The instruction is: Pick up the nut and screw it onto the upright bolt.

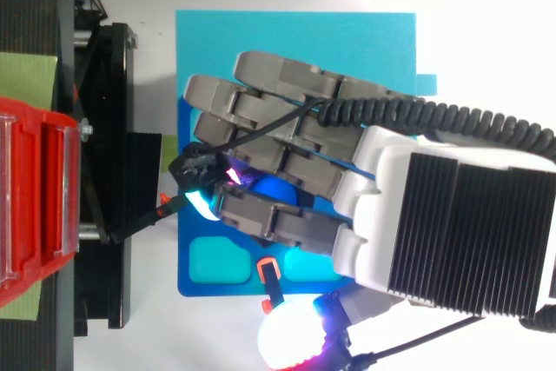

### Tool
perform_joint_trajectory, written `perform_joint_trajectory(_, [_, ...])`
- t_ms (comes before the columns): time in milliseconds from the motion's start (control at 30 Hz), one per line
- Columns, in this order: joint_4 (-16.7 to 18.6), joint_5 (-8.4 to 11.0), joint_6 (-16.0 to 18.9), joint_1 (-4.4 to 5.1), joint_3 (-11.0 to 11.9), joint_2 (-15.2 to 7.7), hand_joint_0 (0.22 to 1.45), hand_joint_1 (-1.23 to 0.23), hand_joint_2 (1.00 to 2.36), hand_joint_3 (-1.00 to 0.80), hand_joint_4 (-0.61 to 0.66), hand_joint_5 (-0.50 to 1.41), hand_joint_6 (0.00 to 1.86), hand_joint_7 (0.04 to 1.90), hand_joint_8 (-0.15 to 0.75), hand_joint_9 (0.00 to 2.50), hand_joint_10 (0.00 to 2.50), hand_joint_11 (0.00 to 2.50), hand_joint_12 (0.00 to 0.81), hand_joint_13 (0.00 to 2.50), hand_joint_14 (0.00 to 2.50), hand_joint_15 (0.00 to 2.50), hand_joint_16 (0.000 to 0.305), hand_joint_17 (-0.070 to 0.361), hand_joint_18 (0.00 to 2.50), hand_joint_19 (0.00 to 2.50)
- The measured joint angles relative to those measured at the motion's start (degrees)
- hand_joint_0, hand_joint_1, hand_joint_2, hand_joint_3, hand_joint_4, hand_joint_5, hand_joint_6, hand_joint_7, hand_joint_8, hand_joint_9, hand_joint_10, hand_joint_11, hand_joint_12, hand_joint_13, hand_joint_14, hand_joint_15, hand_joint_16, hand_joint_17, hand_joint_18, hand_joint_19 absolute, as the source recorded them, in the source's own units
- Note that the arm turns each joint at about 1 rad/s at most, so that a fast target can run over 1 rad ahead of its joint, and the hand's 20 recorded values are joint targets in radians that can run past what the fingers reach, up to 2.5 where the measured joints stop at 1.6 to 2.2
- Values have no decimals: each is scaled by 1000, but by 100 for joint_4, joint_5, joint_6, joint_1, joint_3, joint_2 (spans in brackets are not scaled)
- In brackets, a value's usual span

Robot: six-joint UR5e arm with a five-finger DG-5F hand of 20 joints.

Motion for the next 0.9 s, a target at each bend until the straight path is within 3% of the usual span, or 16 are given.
perform_joint_trajectory(567, [-33, -359, -122, -266, 1, 3, 467, -121, 1000, -500, 259, -67, 504, 929, 265, 506, 0, 0, 271, 97, 0, 0, 34, 78, 0, 0])
perform_joint_trajectory(900, [-61, -493, -154, -399, 3, 3, 483, -166, 1000, -500, 216, -2, 504, 1108, 267, 727, 0, 0, 230, 241, 0, 0, 28, 62, 0, 0])
